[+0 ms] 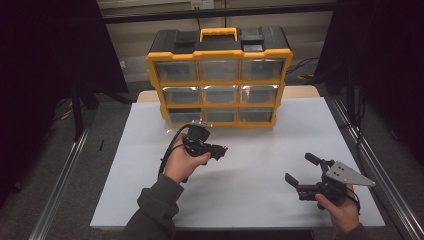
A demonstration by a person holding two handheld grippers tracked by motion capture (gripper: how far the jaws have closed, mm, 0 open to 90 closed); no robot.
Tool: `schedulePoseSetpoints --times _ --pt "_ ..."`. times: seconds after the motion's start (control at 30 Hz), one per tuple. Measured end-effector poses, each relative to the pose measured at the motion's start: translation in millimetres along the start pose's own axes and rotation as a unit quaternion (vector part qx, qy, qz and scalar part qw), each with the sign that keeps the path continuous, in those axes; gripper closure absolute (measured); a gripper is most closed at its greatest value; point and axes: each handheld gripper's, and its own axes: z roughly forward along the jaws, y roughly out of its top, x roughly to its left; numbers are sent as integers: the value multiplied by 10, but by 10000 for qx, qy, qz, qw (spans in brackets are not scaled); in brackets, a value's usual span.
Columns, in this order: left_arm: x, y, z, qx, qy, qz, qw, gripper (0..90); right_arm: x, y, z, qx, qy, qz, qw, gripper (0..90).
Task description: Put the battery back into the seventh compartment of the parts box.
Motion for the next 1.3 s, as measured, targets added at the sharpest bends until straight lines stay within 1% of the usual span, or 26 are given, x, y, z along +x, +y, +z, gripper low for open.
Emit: schedulePoseSetpoints --times 0.03,0.07,0.1,0.13,0.17,0.27,0.3,0.33,0.47,0.5,0.57,0.67,0.87,0.9,0.93,1.07,1.17,1.23,1.27,1.3 --pt "4 10 -11 -23 45 -4 10000 774 1 -1 0 10 5 7 10000 19" --pt "12 19 -24 -3 10 -9 10000 774 0 0 1 1 -6 -4 10000 19" --pt "16 24 -30 -32 56 -22 10000 774 1 0 1 -4 -5 -2 10000 19" --pt "27 32 -37 -32 3 -44 10000 774 0 0 1 -5 -4 -1 10000 19" --pt "34 40 -46 -37 56 -35 10000 774 0 0 0 4 -4 4 10000 19" --pt "63 67 -79 -24 61 -8 10000 775 -1 0 1 -2 -2 -4 10000 19" --pt "68 78 -92 -36 114 -13 9999 774 -1 0 1 7 4 -6 10000 19" --pt "79 86 -103 -30 82 -2 10000 774 0 -1 -1 14 10 2 10000 19" --pt "120 131 -168 -63 115 -32 9999 774 -2 0 -2 19 13 0 10000 19" --pt "132 143 -185 -103 178 -58 9998 774 -2 0 -1 20 14 2 10000 18" --pt "151 160 -211 -111 180 -100 9997 774 1 -1 1 16 15 4 10000 18" --pt "196 195 -267 -105 217 -89 9997 774 1 -1 -1 24 20 4 10000 18" --pt "249 239 -344 -169 305 -82 9994 774 4 -2 4 19 15 21 10000 18" --pt "256 244 -356 -178 335 -101 9992 774 4 -2 6 13 16 9 10000 18" --pt "264 250 -365 -171 318 -115 9993 774 4 -2 4 19 19 7 10000 18" --pt "308 271 -404 -173 394 -109 9990 774 2 -2 3 14 14 21 10000 18" --pt "343 281 -428 -206 419 -164 9988 774 3 -2 2 15 14 20 10000 18" --pt "360 284 -439 -238 515 -171 9982 774 1 -2 2 14 14 17 10000 18" --pt "373 286 -450 -221 527 -159 9982 774 1 -2 3 13 9 18 10000 18" --pt "381 288 -455 -258 560 -186 9979 774 0 -1 3 11 6 20 10000 18"
